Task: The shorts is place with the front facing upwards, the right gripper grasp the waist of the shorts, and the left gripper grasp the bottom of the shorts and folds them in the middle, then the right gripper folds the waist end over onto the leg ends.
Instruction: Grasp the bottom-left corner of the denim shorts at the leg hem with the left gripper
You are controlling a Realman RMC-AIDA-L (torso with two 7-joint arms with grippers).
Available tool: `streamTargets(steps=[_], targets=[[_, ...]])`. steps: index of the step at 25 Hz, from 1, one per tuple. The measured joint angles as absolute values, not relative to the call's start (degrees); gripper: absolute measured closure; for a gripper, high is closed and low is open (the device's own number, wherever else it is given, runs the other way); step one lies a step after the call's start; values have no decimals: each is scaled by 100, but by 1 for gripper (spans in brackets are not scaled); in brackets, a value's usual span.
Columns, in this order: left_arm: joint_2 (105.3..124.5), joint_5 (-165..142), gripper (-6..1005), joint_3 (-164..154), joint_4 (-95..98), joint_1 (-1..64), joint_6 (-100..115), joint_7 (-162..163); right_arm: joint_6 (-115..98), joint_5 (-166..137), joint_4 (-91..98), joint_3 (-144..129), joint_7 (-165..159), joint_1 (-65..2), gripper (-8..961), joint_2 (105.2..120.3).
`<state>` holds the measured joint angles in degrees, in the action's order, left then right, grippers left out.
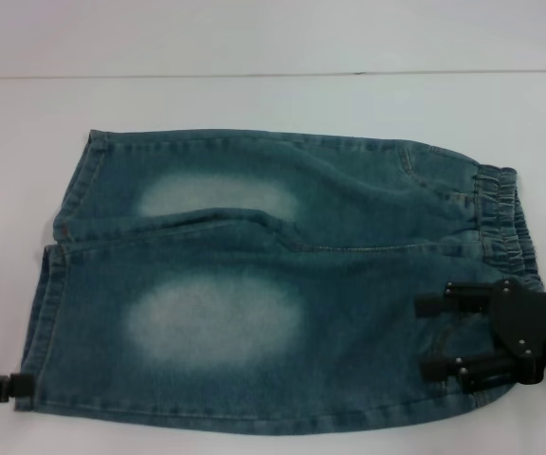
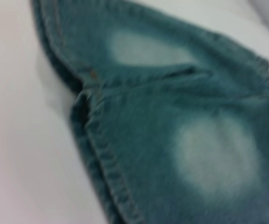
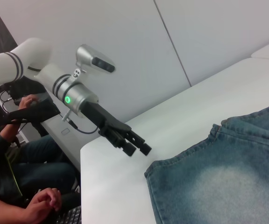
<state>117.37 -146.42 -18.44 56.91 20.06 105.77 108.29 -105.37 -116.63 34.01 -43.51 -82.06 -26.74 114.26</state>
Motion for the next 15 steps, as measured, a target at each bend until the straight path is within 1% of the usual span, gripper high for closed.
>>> streamTargets(steps=[15], targets=[[11843, -14992, 136, -2010, 5441, 2111, 10242, 10859, -10478, -11672, 3401, -4350, -8185, -2681, 8, 11426]])
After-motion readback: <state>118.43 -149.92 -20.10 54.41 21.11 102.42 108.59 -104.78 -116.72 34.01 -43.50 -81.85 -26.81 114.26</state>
